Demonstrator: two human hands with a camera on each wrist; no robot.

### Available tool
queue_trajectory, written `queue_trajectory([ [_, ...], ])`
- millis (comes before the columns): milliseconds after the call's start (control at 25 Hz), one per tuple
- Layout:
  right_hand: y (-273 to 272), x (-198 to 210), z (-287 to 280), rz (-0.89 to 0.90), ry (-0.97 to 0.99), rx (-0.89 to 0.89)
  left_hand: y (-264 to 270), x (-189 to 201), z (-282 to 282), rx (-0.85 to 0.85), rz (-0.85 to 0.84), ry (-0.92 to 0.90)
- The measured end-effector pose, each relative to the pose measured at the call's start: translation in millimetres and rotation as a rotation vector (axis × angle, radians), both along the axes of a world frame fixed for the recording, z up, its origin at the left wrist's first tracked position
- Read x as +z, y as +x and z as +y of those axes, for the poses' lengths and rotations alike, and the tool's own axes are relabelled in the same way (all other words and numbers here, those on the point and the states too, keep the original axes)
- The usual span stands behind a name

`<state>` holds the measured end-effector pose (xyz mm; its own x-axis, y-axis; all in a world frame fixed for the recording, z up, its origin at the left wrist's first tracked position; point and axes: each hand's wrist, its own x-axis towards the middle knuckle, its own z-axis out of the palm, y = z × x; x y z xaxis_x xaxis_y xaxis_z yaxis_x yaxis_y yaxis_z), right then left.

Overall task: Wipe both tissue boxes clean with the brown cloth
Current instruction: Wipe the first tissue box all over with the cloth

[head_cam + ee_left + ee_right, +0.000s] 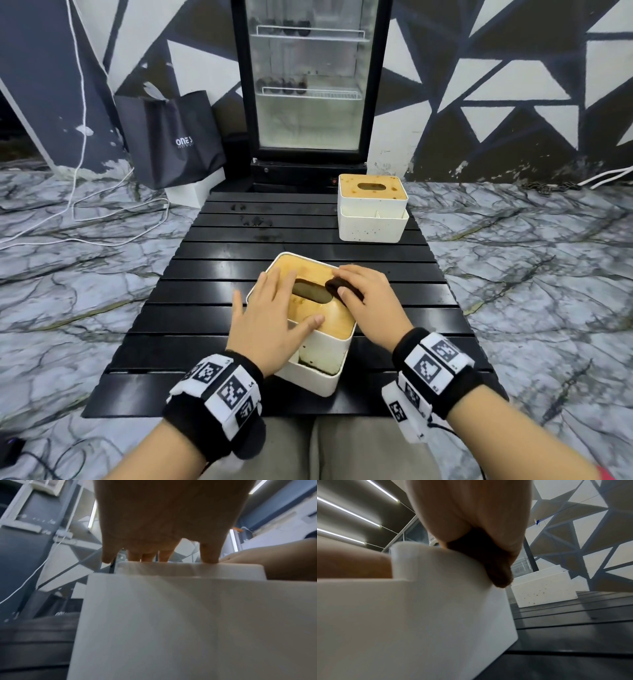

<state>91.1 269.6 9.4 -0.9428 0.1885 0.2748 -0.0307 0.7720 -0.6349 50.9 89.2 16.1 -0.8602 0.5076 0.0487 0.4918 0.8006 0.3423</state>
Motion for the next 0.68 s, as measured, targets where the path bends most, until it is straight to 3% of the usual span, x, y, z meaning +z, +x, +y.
queue_trajectory([
  [120, 12, 4, -9, -0.023, 0.011, -0.029, -12, 1, -6, 0.015, -0.125, 0.011],
  [280, 36, 18, -18, -0.119, 0.059, 0.075, -29, 6, -22, 0.080, -0.214, 0.039],
  [480, 57, 29, -28, -0.206, 0.119, 0.269, -39, 10, -32, 0.211, -0.121, 0.098],
  [560, 54, 32, -26, -0.153, 0.072, 0.274, -31, 12, -28, 0.230, -0.047, 0.105],
  [680, 39, 28, -27, -0.024, -0.038, 0.218, -15, 9, -14, 0.272, -0.160, 0.179],
])
